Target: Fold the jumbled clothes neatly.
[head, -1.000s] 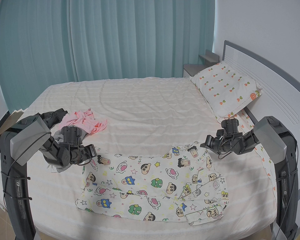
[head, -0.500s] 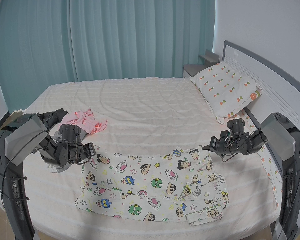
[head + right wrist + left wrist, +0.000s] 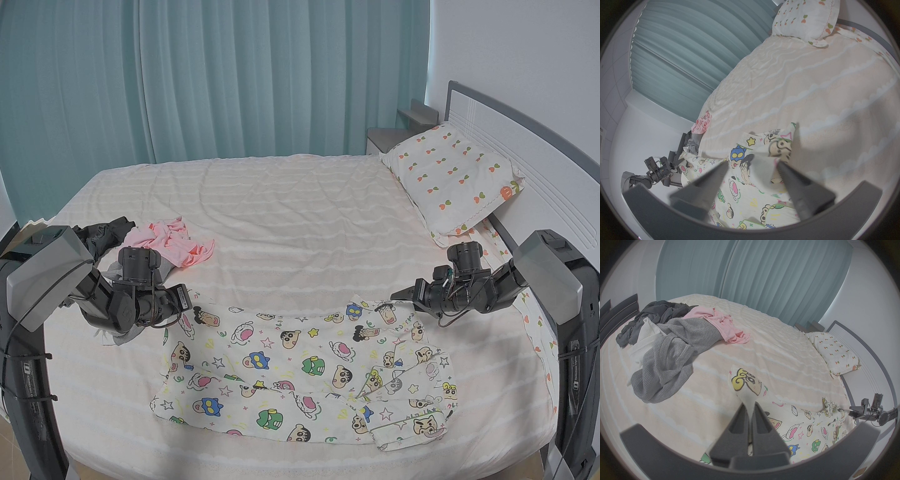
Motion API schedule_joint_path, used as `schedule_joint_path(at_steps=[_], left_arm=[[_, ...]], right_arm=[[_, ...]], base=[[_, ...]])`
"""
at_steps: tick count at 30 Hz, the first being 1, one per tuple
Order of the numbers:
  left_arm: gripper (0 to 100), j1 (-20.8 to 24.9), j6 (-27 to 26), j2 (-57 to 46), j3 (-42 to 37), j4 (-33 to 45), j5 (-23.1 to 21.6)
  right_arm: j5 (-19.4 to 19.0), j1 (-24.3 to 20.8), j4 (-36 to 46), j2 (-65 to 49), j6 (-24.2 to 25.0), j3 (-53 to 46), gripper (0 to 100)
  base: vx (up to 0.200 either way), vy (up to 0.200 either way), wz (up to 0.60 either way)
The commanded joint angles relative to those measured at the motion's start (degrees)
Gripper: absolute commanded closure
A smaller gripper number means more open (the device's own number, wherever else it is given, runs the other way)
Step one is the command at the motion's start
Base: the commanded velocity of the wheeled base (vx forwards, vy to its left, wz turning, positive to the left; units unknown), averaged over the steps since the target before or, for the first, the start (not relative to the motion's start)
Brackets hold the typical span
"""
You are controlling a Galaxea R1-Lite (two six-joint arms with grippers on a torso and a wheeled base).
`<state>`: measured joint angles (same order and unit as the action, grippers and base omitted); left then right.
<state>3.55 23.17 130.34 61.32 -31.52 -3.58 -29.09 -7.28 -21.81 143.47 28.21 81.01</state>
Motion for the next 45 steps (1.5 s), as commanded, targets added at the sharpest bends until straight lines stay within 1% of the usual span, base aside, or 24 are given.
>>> schedule_joint_path(at_steps=[1, 5, 9, 10, 13, 19, 25, 29, 30, 36, 38, 41, 45], left_arm=[[100, 0.1, 0.0, 0.4, 0.0, 0.0, 0.0], [100, 0.1, 0.0, 0.4, 0.0, 0.0, 0.0], [100, 0.0, 0.0, 0.4, -0.1, 0.0, 0.0], [100, 0.0, 0.1, 0.4, -0.1, 0.0, 0.0], [100, 0.0, 0.0, 0.4, -0.2, 0.0, 0.1], [100, 0.0, 0.0, -0.1, -0.8, 0.0, 0.1], [100, 0.0, 0.0, -1.4, -1.6, 0.1, 0.1], [100, 0.1, -0.5, -3.1, -4.1, 0.1, 0.0], [100, 0.2, -1.1, -3.7, -5.6, 0.0, 0.0], [100, 0.6, -2.2, -5.3, -6.9, 0.1, 0.0], [100, 0.6, -2.2, -6.5, -8.0, 0.0, 0.0], [100, 0.6, -2.4, -6.9, -8.8, 0.0, -0.1], [100, 0.6, -2.5, -6.6, -9.1, 0.0, 0.0]], right_arm=[[0.0, -0.7, 0.1, 2.6, -0.3, 1.4, 0], [0.0, -2.0, 0.4, 4.1, -0.3, 3.9, 0], [0.0, -3.2, 0.5, 4.4, -0.3, 4.3, 0], [0.0, -3.4, 0.5, 4.4, -0.3, 4.5, 100], [0.3, -3.4, 0.6, 4.4, -0.3, 4.5, 100], [1.9, -1.4, 0.5, 4.0, -0.3, 3.8, 100], [1.9, 0.9, 0.4, -0.3, -1.5, -1.6, 100], [1.7, 0.9, 0.1, -3.5, -2.9, -5.9, 100], [1.6, 0.7, 0.0, -5.6, -3.8, -8.4, 100], [1.3, 0.8, 0.0, -8.6, -4.0, -11.7, 100], [0.7, 0.8, 0.0, -10.2, -4.0, -14.0, 100], [0.4, 0.8, -0.2, -9.9, -4.7, -14.9, 100], [0.8, 0.7, -0.1, -6.5, -5.4, -12.2, 100]], base=[[0.0, 0.0, 0.0], [0.0, 0.0, 0.0], [0.0, 0.0, 0.0], [0.0, 0.0, 0.0], [0.0, 0.0, 0.0], [0.0, 0.0, 0.0], [0.0, 0.0, 0.0], [0.0, 0.0, 0.0], [0.0, 0.0, 0.0], [0.0, 0.0, 0.0], [0.0, 0.0, 0.0], [0.0, 0.0, 0.0], [0.0, 0.0, 0.0]])
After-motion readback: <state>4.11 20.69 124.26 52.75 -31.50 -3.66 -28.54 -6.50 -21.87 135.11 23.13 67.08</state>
